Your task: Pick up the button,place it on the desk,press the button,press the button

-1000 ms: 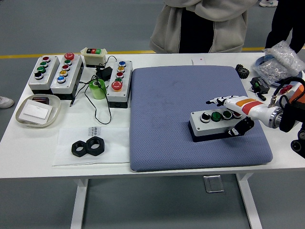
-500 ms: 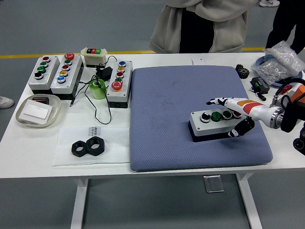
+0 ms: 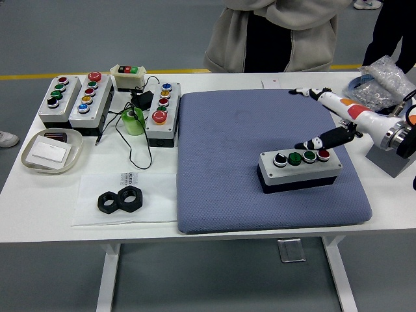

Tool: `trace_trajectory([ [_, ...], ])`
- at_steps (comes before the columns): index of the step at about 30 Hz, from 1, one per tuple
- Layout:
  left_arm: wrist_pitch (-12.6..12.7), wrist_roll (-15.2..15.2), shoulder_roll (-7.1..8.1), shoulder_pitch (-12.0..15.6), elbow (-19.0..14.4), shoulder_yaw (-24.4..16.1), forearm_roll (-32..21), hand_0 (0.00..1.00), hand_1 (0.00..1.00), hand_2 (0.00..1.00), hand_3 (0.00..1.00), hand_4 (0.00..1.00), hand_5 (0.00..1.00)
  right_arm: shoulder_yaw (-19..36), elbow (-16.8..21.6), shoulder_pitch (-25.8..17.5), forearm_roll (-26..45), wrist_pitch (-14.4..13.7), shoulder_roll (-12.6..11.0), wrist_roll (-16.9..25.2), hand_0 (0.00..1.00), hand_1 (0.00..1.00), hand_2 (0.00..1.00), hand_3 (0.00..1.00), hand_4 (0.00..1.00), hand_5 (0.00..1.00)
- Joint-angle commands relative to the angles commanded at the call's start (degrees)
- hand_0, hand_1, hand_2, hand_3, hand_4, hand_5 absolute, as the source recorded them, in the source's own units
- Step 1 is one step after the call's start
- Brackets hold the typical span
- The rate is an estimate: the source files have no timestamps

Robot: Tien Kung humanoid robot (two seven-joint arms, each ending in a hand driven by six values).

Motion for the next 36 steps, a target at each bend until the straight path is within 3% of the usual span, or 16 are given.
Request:
trace_trajectory([
  [4, -0.04, -0.08, 0.06, -0.04, 0.01, 0.19, -0.22, 0.733, 0.838, 0.902, 0.829, 0.646, 0.998, 3.12, 1.51, -0.81, -4.85, -5.10, -1.33, -2.32, 0.959, 0.881, 0.930, 0.998, 0.806, 0.327],
  [5, -0.04, -0.09, 0.06, -0.05, 0.01, 0.20, -0.24, 0.732, 0.838, 0.902, 0.829, 0.646, 0.998, 3.71, 1.64, -1.02, -6.01, -5.56, -1.63, -3.06, 0.572, 0.514, 0.532, 0.885, 0.698, 0.415],
  [10, -0.06, -0.06, 0.07, -0.02, 0.00, 0.18, -0.20, 0.732, 0.838, 0.902, 0.829, 0.646, 0.998, 6.12, 1.54, -2.37, -9.23, -7.83, -3.09, -7.01, 0.572, 0.514, 0.532, 0.885, 0.698, 0.415],
  [11, -0.05, -0.03, 0.06, -0.01, 0.00, 0.14, -0.13, 0.729, 0.838, 0.902, 0.829, 0.646, 0.998, 6.28, 1.53, -2.62, -9.95, -7.93, -3.33, -7.40, 0.277, 0.219, 0.286, 0.722, 0.660, 0.607],
  [16, -0.04, 0.09, 0.02, 0.04, 0.01, -0.06, 0.16, 0.729, 0.838, 0.902, 0.829, 0.646, 0.998, 6.44, 1.78, -3.94, -11.08, -6.92, -4.33, -8.22, 0.277, 0.219, 0.286, 0.722, 0.660, 0.607],
  [17, -0.04, 0.10, 0.01, 0.04, 0.01, -0.07, 0.17, 0.731, 0.838, 0.902, 0.829, 0.646, 0.998, 6.49, 1.89, -4.15, -11.12, -6.72, -4.42, -8.27, 0.211, 0.147, 0.228, 0.671, 0.612, 0.752],
  [24, -0.03, 0.13, -0.01, -0.02, 0.01, -0.01, 0.16, 0.731, 0.838, 0.902, 0.829, 0.646, 0.998, 7.49, 4.20, -6.77, -11.64, -4.20, -5.35, -9.00, 0.203, 0.137, 0.218, 0.675, 0.612, 0.773],
  [33, -0.07, 0.19, 0.02, 0.03, 0.02, 0.03, 0.26, 0.731, 0.837, 0.901, 0.828, 0.645, 0.998, 7.08, 7.80, -10.05, -14.53, 2.90, -6.36, -11.24, 0.173, 0.112, 0.205, 0.679, 0.614, 0.778],
  [36, -0.04, 0.23, -0.01, 0.08, 0.02, -0.06, 0.36, 0.731, 0.837, 0.900, 0.828, 0.646, 0.998, 6.30, 7.88, -10.60, -14.95, 4.00, -6.26, -11.62, 0.170, 0.112, 0.202, 0.682, 0.606, 0.785],
])
